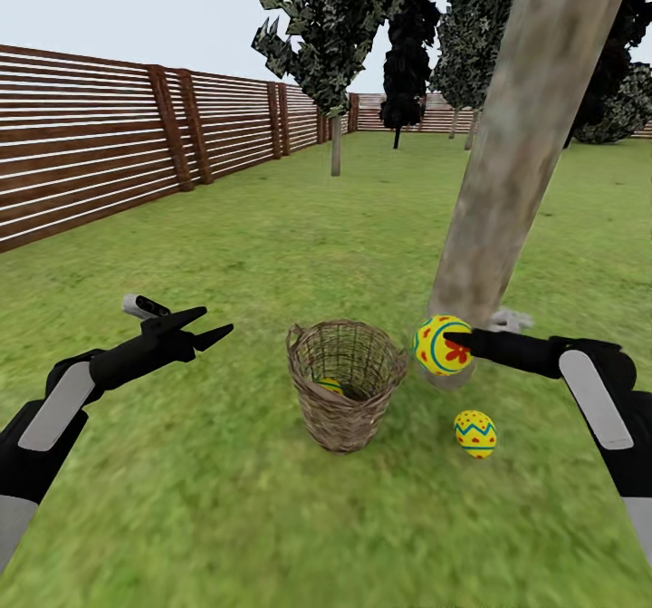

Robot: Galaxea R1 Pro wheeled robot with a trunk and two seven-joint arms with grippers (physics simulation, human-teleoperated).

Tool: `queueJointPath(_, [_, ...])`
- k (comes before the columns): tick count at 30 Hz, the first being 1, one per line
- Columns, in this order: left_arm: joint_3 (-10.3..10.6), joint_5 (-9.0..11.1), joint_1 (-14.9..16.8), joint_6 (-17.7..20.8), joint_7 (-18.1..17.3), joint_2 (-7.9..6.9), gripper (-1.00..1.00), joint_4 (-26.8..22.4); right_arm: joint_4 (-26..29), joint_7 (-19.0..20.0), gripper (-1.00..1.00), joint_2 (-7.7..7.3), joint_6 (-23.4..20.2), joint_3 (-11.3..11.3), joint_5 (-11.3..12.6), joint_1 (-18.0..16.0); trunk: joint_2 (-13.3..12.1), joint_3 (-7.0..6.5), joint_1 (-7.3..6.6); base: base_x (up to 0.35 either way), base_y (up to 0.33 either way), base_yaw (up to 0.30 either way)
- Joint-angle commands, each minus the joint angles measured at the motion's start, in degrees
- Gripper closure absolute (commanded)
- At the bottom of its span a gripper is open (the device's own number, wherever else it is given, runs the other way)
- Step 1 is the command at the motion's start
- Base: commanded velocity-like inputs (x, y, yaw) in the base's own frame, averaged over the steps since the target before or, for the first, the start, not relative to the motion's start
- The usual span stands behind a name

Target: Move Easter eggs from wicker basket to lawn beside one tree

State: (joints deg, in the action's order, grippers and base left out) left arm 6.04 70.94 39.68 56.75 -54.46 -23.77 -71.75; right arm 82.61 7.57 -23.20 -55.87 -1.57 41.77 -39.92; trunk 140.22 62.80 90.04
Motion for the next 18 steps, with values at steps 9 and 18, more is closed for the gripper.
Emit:
queueJointPath(9, [0.11, 0.16, 0.05, 0.21, -0.12, -0.05, -1.0, 0.03, -0.25, 0.43, 1.0, -2.74, -0.2, 2.16, -14.69, 0.0, 0.02, 0.05, -0.01, 0.0, 0.0, 0.0])
queueJointPath(18, [0.17, 0.16, 0.05, 0.21, -0.12, 0.03, -1.0, 0.01, -7.67, -0.02, 1.0, -6.37, 5.17, 5.68, -26.96, 0.01, 0.02, 0.05, -0.01, 0.0, -0.083, 0.0])
